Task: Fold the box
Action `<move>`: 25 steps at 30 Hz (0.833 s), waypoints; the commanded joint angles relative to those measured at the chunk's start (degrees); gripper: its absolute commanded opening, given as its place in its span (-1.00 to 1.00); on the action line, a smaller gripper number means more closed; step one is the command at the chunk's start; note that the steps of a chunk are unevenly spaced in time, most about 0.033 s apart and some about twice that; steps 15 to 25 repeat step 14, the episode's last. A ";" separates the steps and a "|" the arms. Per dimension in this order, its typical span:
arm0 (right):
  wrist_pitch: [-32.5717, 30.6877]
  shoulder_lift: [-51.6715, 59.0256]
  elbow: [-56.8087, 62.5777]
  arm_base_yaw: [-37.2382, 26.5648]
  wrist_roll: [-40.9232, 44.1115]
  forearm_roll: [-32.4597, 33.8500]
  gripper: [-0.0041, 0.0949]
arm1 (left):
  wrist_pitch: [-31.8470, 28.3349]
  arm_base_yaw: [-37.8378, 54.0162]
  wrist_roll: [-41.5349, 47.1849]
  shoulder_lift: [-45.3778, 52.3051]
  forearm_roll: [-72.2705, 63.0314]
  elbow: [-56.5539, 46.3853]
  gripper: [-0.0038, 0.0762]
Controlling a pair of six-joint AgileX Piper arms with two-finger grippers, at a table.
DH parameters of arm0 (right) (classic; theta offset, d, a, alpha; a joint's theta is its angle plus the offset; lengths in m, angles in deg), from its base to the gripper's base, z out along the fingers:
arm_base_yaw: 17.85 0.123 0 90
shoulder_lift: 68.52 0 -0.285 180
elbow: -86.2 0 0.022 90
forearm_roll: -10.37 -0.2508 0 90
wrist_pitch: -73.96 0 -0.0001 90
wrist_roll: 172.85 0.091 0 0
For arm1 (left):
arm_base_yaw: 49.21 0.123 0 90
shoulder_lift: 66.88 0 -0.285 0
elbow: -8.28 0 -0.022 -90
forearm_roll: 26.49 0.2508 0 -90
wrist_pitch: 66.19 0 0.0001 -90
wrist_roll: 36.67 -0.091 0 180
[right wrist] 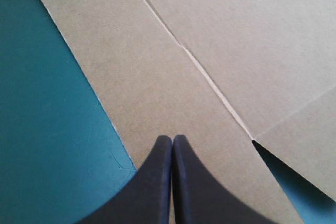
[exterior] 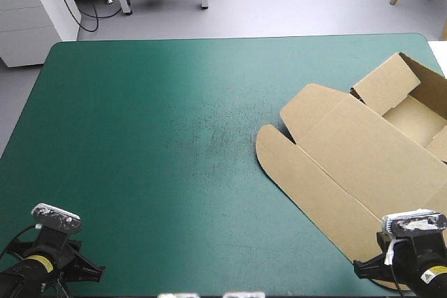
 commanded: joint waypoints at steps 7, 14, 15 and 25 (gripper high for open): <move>6.64 -0.64 -1.26 2.99 -0.56 -0.79 -0.96 | -2.11 0.08 0.38 -0.49 0.22 1.54 -0.93; 11.00 -0.64 -1.26 2.99 -0.56 -0.79 -0.96 | -2.11 0.08 0.38 -0.49 0.22 1.54 -0.93; 11.00 -0.64 -1.26 2.99 -0.56 -0.79 -0.96 | -2.11 0.08 0.38 -0.49 0.22 1.54 -0.93; 11.00 -0.64 -1.26 2.99 -0.56 -0.79 -0.96 | -2.11 0.08 0.38 -0.49 0.22 1.54 -0.93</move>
